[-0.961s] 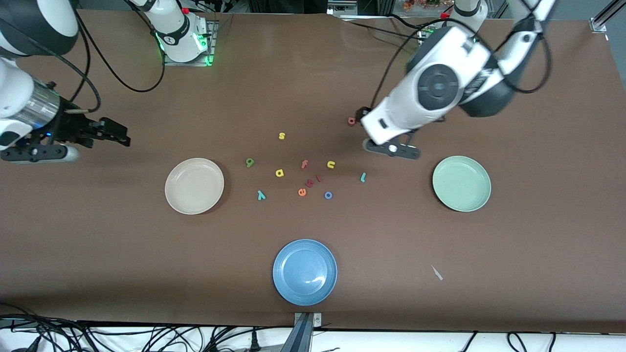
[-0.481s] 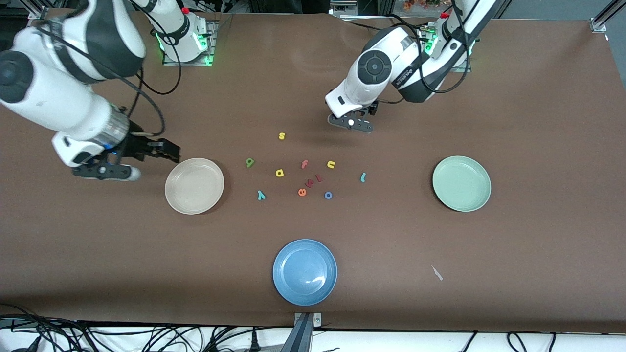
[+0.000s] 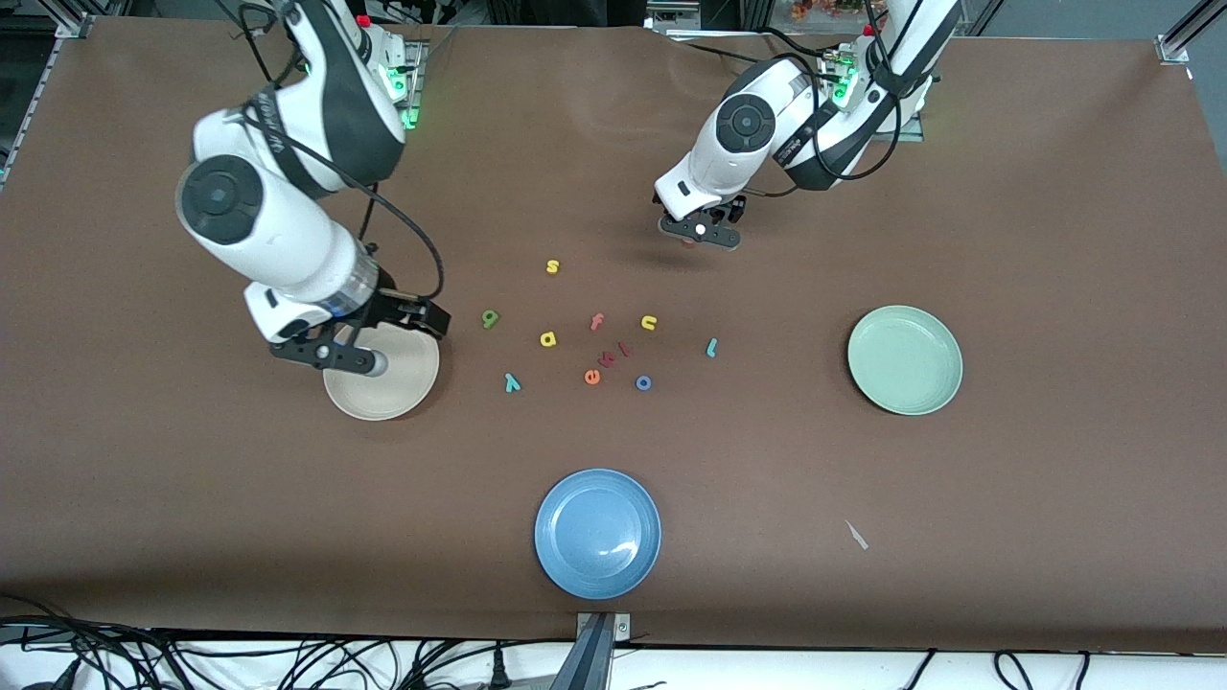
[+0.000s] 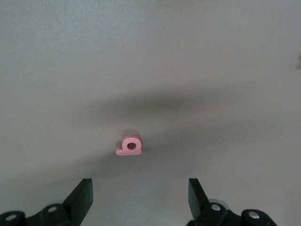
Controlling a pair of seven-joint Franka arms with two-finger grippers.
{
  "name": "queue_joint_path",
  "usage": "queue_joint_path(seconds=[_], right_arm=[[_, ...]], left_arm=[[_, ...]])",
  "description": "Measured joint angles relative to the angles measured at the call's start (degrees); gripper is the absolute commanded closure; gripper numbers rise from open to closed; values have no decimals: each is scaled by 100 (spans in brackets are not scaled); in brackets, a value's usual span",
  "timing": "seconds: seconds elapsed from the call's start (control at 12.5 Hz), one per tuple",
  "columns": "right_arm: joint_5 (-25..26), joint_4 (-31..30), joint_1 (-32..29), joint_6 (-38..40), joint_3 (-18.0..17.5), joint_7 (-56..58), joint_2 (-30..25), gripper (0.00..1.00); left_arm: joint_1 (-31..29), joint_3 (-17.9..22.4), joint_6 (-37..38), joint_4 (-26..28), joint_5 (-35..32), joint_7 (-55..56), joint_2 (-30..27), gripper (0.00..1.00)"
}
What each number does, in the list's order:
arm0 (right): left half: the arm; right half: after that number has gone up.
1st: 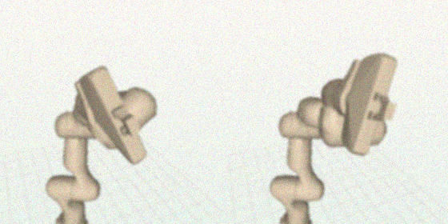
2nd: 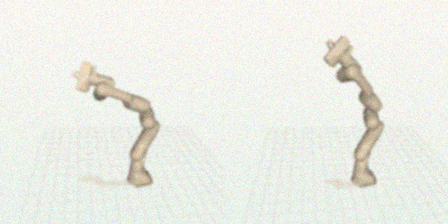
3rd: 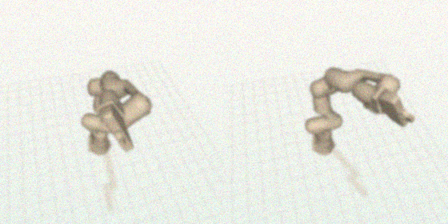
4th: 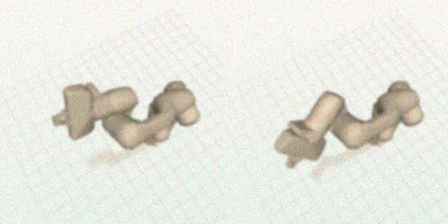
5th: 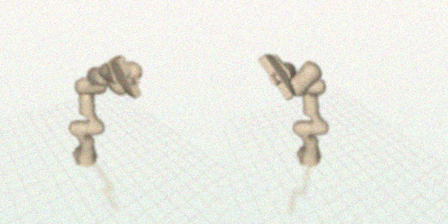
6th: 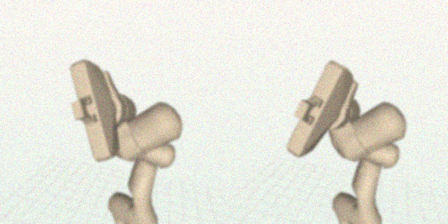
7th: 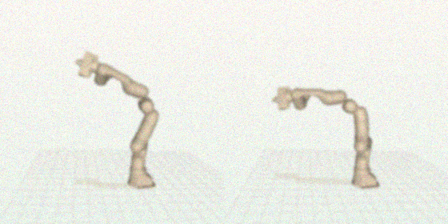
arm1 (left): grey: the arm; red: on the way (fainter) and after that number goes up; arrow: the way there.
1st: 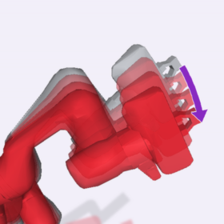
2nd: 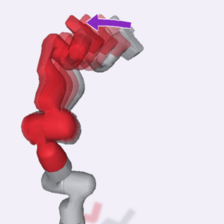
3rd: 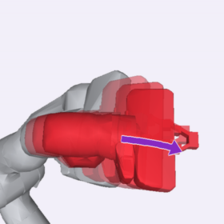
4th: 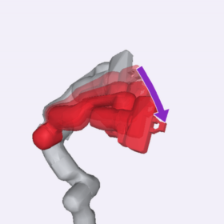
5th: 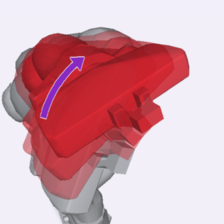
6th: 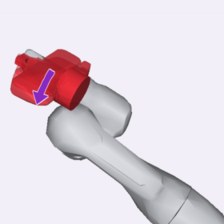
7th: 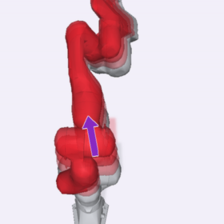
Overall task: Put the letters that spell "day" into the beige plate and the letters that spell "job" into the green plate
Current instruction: 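Grasp the pink letter with the left gripper while the right gripper reaches the green 6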
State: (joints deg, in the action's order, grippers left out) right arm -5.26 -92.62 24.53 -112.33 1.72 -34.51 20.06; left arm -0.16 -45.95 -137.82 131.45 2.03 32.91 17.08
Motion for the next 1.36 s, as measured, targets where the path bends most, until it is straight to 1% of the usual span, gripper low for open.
queue_joint_path(seconds=[0.16, 0.32, 0.48, 0.64, 0.72, 0.96, 1.12, 1.28, 1.36], right_arm=[[95, 0, 179, -156, 0, -464, 267, 0], [110, -71, 240, -337, 2, -584, 461, 0], [113, -377, 248, -751, 4, -581, 501, 0], [122, -871, 286, -1397, 4, -568, 504, 0], [125, -1099, 315, -1642, 4, -568, 505, 0], [127, -1669, 372, -2221, -20, -568, 504, 0], [127, -2138, 389, -2789, -43, -568, 505, 0], [127, -2617, 395, -3334, -56, -568, 507, 0], [127, -2782, 396, -3486, -84, -575, 507, 0]], left_arm=[[-1, 3, -202, 51, 0, 6, 117, 14], [10, 3, -399, 75, 0, 30, 308, 14], [28, 3, -560, 80, 0, 43, 507, 14], [29, 17, -606, 83, -24, 61, 660, 14], [30, 33, -612, 85, -173, 167, 725, 14], [29, 105, -627, 85, -1453, 1217, 903, 13], [29, 109, -645, 75, -2067, 1875, 1032, 15], [31, 110, -696, 38, -2227, 2171, 1148, 18], [31, 109, -773, 18, -2227, 2225, 1199, 22]])
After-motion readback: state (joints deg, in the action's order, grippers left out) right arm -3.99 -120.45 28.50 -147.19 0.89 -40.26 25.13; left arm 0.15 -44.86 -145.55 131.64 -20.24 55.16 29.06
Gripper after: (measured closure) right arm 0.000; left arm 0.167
